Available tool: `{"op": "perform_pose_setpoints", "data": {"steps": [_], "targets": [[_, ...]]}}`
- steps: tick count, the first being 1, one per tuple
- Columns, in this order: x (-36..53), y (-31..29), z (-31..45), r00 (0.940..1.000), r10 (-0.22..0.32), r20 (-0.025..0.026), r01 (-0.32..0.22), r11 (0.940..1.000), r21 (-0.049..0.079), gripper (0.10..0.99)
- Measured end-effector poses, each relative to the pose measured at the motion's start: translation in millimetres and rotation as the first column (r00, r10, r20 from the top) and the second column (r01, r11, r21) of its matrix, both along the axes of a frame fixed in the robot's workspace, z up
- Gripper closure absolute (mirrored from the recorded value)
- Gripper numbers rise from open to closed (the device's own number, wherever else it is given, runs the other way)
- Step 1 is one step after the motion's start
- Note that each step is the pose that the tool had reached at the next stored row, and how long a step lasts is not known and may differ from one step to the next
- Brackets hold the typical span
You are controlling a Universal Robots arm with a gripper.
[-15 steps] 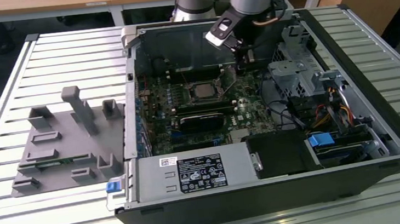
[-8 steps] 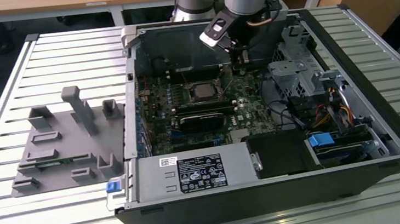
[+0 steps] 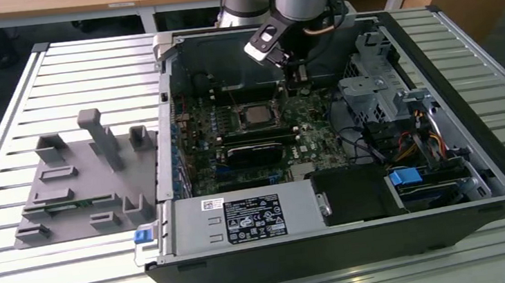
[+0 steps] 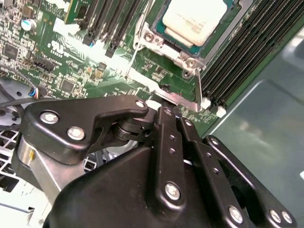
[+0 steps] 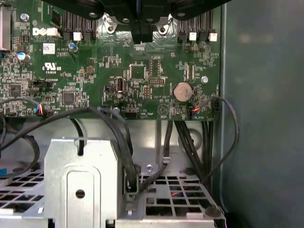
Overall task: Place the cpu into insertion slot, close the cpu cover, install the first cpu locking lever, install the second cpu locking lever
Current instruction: 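Close the cpu cover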
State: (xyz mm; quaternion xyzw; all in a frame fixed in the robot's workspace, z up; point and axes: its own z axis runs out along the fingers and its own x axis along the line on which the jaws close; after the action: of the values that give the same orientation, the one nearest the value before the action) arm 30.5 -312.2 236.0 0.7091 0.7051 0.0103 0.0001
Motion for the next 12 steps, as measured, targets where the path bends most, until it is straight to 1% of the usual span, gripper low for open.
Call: {"op": "perform_pose_setpoints", "data": {"steps": [7,12], "targets": [[-5.8,0.0,-4.6,1.0,0.0,0.0,0.0,1.0,0.0,0.98],[-11.3,-0.1,-5.5,1.0,0.0,0.0,0.0,1.0,0.0,0.98]]}}
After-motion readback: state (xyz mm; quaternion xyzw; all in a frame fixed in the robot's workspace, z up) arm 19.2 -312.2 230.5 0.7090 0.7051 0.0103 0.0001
